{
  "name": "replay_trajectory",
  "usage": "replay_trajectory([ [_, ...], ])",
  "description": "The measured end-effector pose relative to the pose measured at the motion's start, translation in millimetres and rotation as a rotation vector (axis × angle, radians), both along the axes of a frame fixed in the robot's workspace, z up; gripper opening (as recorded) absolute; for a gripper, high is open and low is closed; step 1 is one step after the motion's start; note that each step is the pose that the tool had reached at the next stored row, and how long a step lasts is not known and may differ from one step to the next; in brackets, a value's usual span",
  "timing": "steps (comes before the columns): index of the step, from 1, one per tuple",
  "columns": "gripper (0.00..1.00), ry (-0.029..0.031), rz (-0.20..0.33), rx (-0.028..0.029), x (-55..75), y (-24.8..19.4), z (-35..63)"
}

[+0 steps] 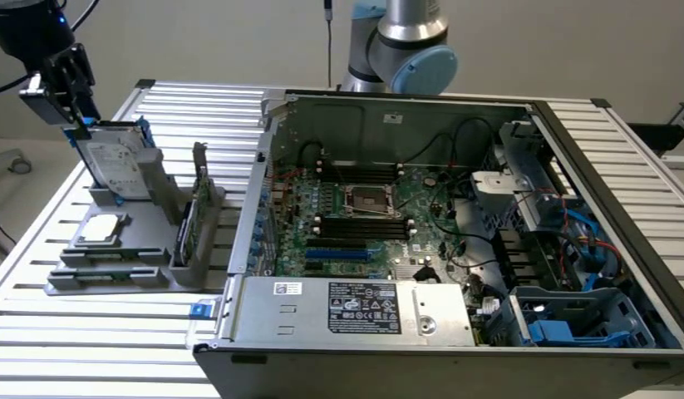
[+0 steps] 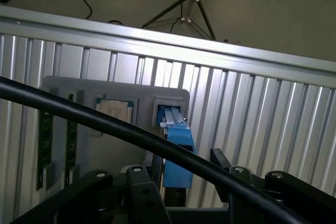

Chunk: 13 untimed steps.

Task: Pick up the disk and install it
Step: 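Pick up the disk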

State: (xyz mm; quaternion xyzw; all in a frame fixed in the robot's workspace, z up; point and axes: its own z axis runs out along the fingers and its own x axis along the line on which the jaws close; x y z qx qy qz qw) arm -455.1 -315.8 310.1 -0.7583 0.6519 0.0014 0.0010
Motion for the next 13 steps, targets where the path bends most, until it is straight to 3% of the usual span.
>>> replay_trajectory([
  [6,0.54,0.0,-0.01,0.0,-0.2,2.0,-10.7],
  [13,0.54,0.0003,-0.057,-0.0001,-0.4,2.9,-17.8],
])
